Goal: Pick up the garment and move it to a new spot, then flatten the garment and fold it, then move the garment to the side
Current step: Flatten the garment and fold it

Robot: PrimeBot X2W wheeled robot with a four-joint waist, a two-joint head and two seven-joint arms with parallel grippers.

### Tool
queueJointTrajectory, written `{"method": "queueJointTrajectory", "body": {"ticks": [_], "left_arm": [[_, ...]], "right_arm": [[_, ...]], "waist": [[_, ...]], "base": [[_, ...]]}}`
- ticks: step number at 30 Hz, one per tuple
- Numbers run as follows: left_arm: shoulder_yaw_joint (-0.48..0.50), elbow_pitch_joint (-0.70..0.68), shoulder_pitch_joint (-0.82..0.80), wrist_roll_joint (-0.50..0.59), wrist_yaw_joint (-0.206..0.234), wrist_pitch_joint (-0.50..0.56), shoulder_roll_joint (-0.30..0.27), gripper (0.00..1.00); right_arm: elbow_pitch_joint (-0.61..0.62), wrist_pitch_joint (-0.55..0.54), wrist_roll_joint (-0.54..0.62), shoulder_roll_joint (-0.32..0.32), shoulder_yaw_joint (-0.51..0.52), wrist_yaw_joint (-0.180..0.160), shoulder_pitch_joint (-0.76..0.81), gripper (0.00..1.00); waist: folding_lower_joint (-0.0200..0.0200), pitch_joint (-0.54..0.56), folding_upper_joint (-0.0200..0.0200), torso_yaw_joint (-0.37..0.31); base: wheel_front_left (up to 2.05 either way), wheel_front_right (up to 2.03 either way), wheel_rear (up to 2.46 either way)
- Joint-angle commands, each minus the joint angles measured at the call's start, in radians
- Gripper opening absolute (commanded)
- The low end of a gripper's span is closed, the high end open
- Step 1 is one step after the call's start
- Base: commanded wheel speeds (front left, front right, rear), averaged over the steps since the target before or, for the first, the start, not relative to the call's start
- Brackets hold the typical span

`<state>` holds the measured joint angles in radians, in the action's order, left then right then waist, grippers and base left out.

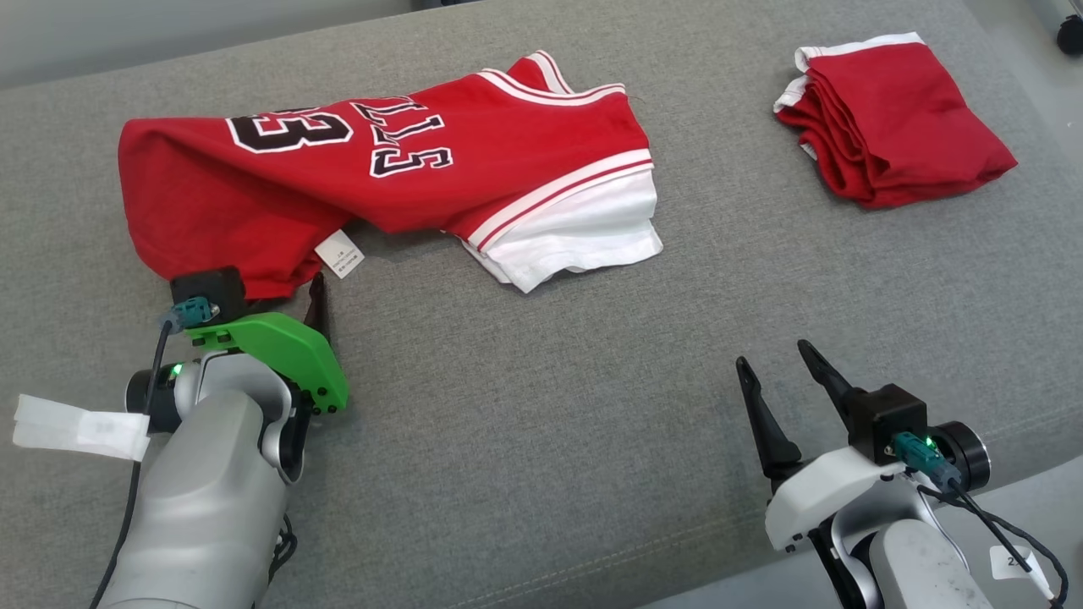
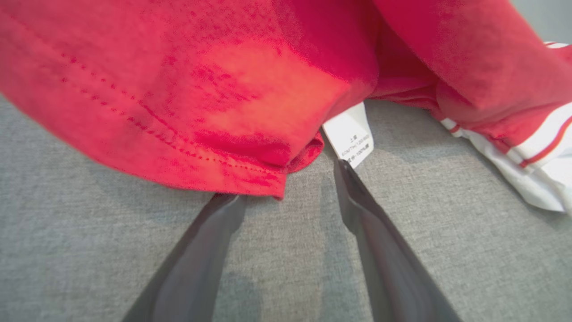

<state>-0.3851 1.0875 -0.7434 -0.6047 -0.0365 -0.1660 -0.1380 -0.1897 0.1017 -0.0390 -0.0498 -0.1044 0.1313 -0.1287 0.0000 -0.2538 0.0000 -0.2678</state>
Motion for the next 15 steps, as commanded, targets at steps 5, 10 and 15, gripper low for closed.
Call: {"method": "queueJointTrajectory", "body": {"ticks": [5, 10, 15], "left_arm": [[-0.005, 0.002, -0.012, 0.003, -0.023, -0.041, 0.003, 0.00], [0.017, -0.043, 0.006, -0.034, -0.054, -0.065, 0.002, 0.00], [0.033, -0.146, 0.040, -0.058, -0.068, -0.075, -0.028, 0.00]], "right_arm": [[-0.013, 0.009, -0.008, 0.000, -0.002, -0.001, -0.010, 1.00], [-0.022, 0.014, -0.011, 0.000, 0.002, -0.001, -0.004, 1.00], [-0.033, 0.014, -0.014, -0.001, 0.009, -0.001, 0.016, 1.00]], "waist": [[0.0000, 0.021, 0.0000, 0.029], [0.0000, 0.044, 0.0000, 0.054], [0.0000, 0.080, 0.0000, 0.078]], "base": [[0.00, 0.00, 0.00], [0.00, 0.00, 0.00], [0.00, 0.00, 0.00]]}}
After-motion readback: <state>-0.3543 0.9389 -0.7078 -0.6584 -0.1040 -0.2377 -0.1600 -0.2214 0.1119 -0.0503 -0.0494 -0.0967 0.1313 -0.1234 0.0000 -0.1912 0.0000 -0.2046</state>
